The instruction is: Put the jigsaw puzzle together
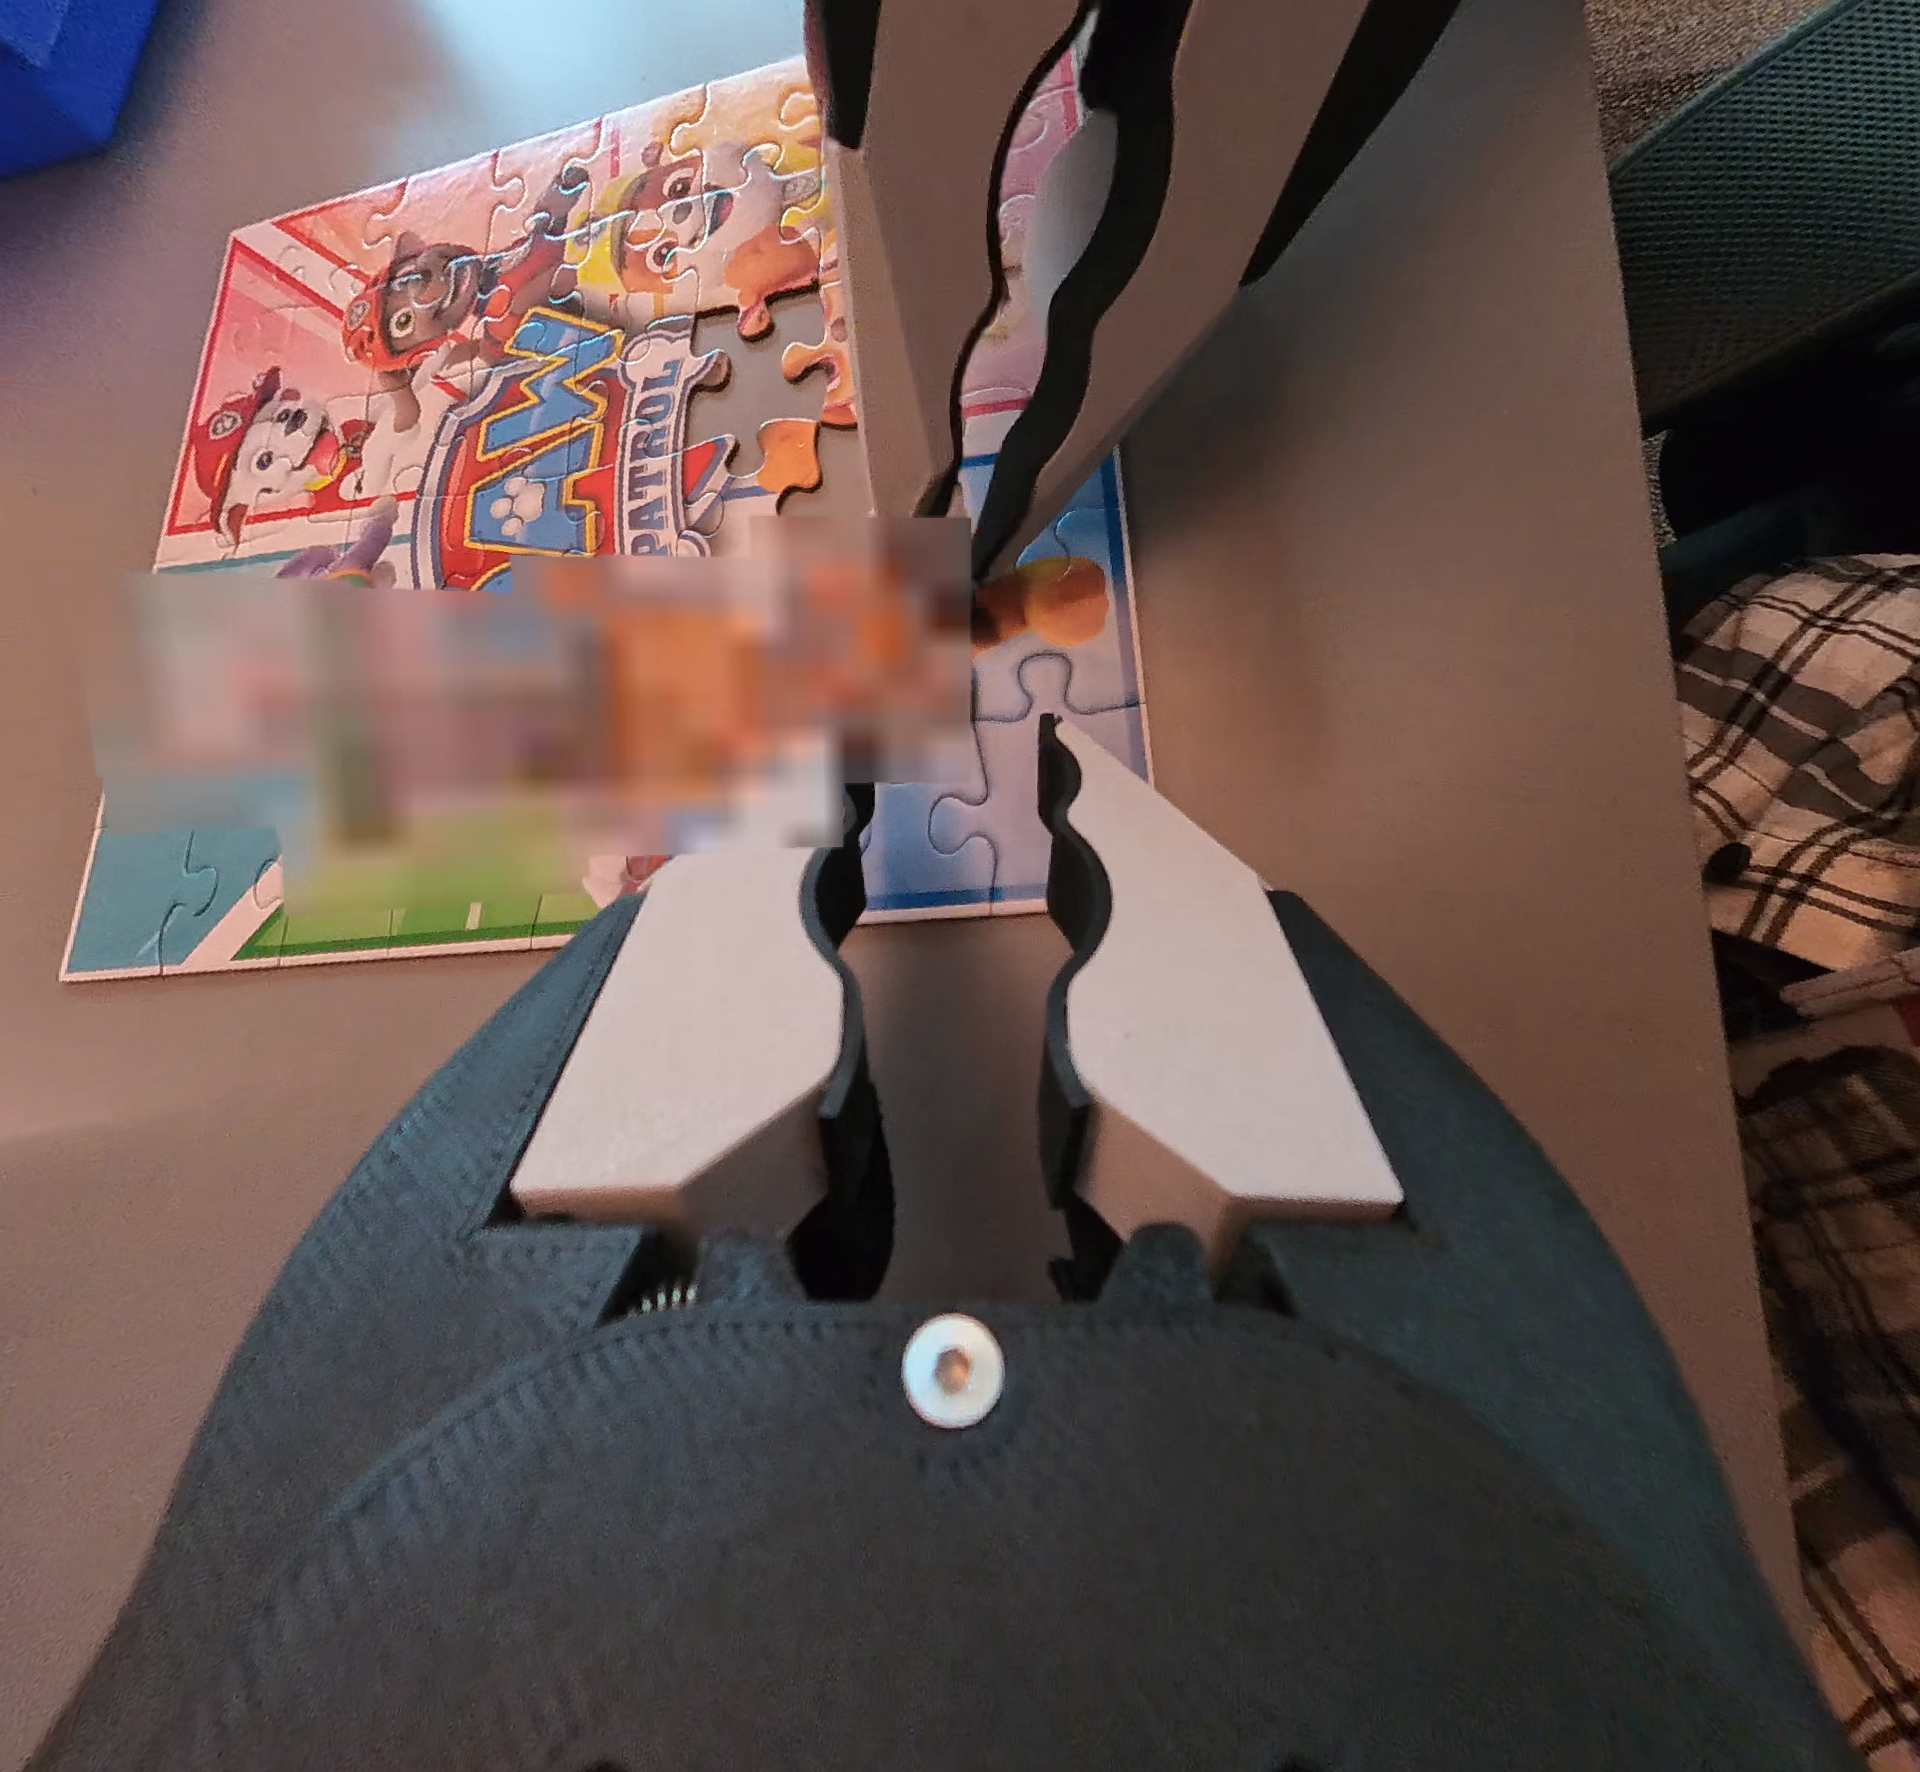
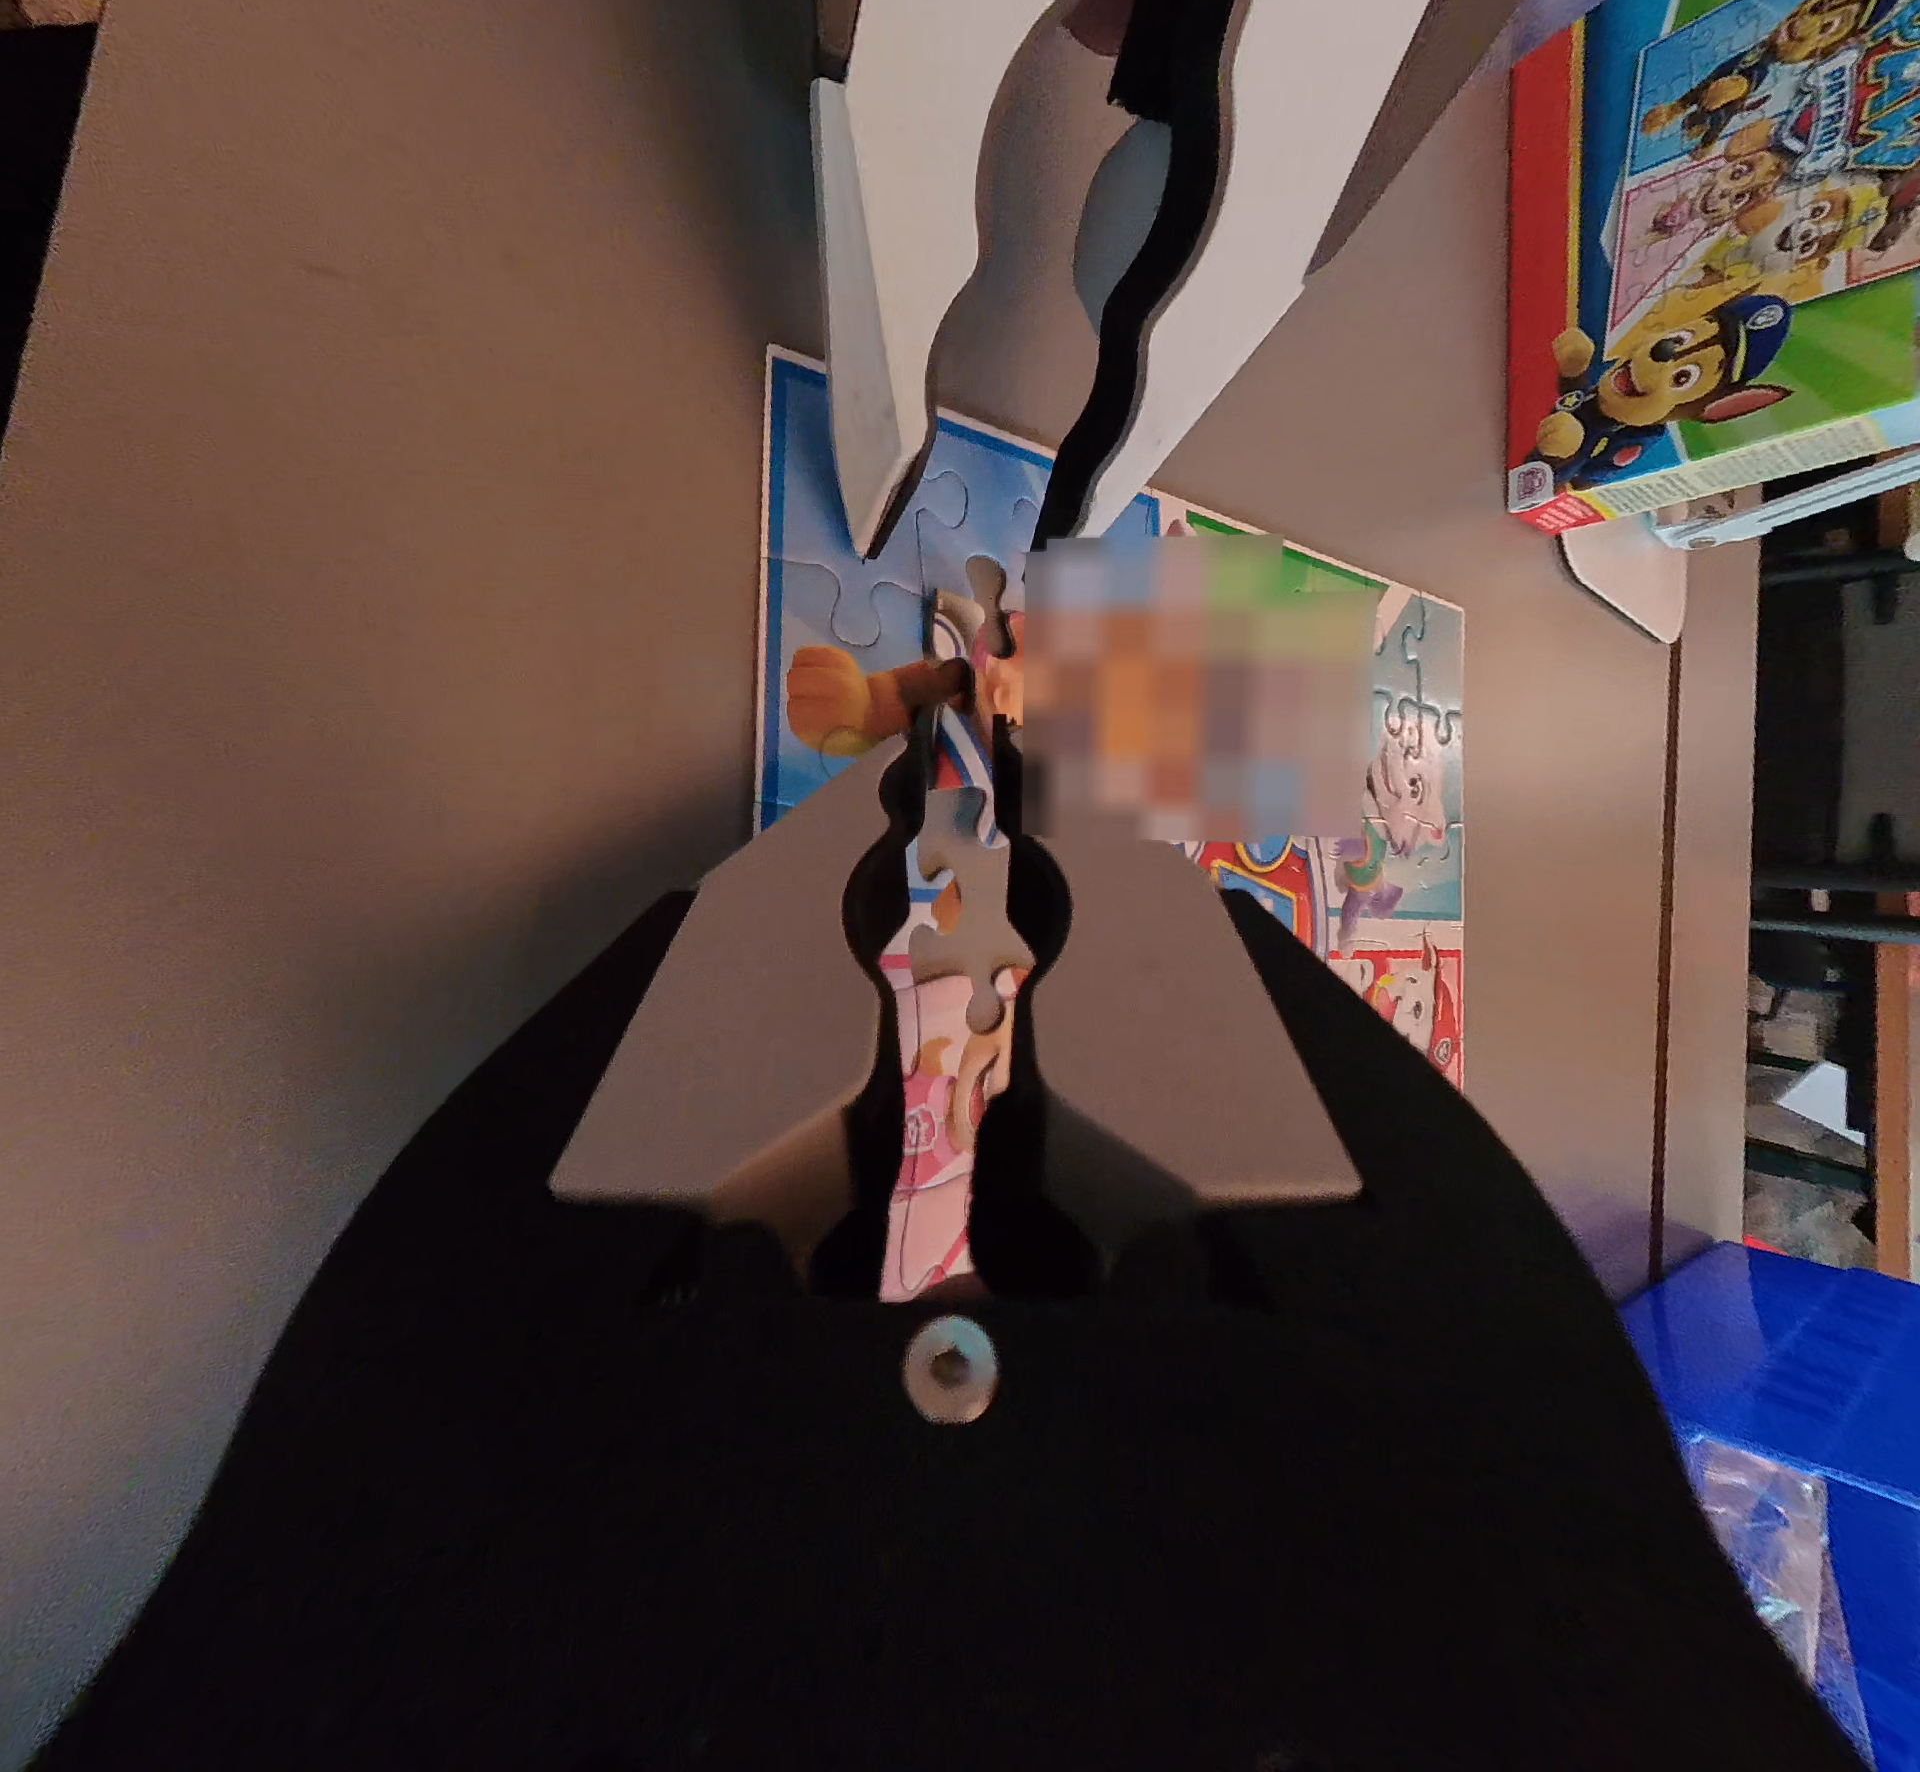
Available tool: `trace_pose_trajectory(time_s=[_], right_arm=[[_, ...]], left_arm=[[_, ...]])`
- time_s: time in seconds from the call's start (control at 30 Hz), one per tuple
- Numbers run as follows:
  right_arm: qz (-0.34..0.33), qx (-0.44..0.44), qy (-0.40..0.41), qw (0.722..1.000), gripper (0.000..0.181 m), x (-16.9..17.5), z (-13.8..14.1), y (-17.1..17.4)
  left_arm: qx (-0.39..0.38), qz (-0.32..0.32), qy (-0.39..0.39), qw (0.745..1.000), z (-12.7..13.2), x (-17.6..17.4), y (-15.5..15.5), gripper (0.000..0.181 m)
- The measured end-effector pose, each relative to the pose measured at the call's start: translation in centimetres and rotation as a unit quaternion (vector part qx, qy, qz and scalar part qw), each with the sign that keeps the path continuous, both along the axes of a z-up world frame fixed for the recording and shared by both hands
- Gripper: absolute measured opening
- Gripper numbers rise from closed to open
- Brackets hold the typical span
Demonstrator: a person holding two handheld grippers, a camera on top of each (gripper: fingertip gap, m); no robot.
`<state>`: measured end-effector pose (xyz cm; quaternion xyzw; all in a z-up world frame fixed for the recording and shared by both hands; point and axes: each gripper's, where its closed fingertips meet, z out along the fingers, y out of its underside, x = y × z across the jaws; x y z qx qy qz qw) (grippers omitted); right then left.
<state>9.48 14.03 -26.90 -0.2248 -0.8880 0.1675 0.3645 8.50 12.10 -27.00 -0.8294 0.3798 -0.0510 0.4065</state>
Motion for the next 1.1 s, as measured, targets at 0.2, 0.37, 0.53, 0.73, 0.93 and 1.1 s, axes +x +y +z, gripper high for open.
trace_pose_trajectory(time_s=[0.2, 0.37, 0.53, 0.73, 0.93, 1.1], right_arm=[[-0.019, -0.036, -0.022, 0.999, 0.020, 0.4, 0.5, 0.5], [-0.049, -0.086, -0.050, 0.994, 0.023, 0.2, 0.1, 0.7], [-0.081, -0.170, -0.111, 0.976, 0.020, 0.4, -0.3, 0.4], [-0.140, -0.209, -0.117, 0.961, 0.025, 0.6, -0.2, 1.7], [-0.163, -0.287, -0.140, 0.934, 0.031, 1.1, -0.5, 1.6], [-0.166, -0.355, -0.168, 0.904, 0.024, 1.0, -0.4, 1.1]], left_arm=[[-0.012, 0.001, -0.011, 1.000, 0.0, 0.1, 0.1, 0.031], [-0.013, 0.001, -0.011, 1.000, 0.0, 0.1, 0.1, 0.031], [-0.027, 0.008, -0.021, 0.999, -0.1, 0.2, 0.3, 0.032], [-0.058, 0.006, -0.033, 0.998, -0.2, 0.8, 0.5, 0.032], [-0.088, 0.001, -0.057, 0.994, -0.4, 1.6, 0.7, 0.029], [-0.105, -0.006, -0.079, 0.991, -0.4, 2.3, 0.7, 0.035]])
